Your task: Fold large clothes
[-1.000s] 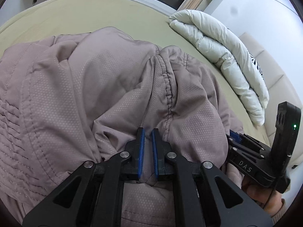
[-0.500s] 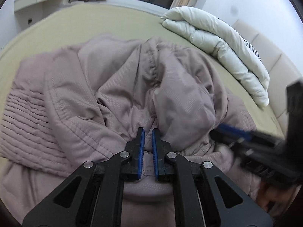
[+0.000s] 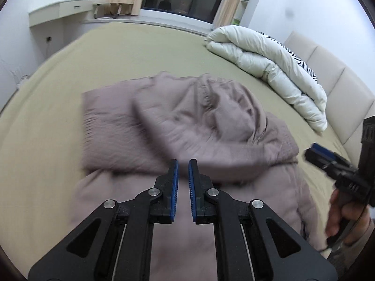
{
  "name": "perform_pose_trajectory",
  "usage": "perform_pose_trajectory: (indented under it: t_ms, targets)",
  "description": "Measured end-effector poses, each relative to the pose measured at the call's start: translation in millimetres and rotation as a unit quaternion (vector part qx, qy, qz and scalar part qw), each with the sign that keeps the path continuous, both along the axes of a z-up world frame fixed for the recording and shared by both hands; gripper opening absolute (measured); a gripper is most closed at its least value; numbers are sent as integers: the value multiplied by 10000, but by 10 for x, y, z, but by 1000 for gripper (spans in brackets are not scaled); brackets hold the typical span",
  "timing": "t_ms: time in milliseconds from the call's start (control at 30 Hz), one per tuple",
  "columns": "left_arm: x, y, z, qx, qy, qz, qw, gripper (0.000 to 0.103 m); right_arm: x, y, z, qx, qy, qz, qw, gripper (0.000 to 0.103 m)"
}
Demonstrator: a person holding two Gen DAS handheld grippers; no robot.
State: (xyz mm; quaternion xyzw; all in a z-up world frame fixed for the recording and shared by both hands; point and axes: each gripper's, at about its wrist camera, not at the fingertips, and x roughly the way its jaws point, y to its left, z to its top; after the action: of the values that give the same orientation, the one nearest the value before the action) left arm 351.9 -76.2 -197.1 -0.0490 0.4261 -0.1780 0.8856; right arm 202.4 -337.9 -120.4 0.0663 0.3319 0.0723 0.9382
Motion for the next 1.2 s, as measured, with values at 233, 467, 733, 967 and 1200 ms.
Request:
perform_pose_trajectory:
  t_ms: [233, 467, 733, 967, 1200]
  targets:
    - [-1205, 1106, -90, 21, 667, 607, 9959, 78, -1102, -335, -181, 474, 548, -487, 9962, 93]
    - [-2250, 1883, -185, -29, 1102, 807, 9906, 80, -2082, -584, -398, 731, 880, -1112, 9872, 93]
    - [-2944, 2212, -380, -26, 1583, 628, 9854, 80, -2666, -744, -609, 817, 1285, -1443, 9778, 93]
    - [-3190, 2191, -679, -214, 2034, 363, 9782, 80, -2852, -864, -751, 1054, 1620, -1383, 9713, 90]
    - [-3293, 2173, -875, -180, 2269, 245, 9734, 80, -2978, -950, -961, 1265, 1963, -1416, 9620, 86]
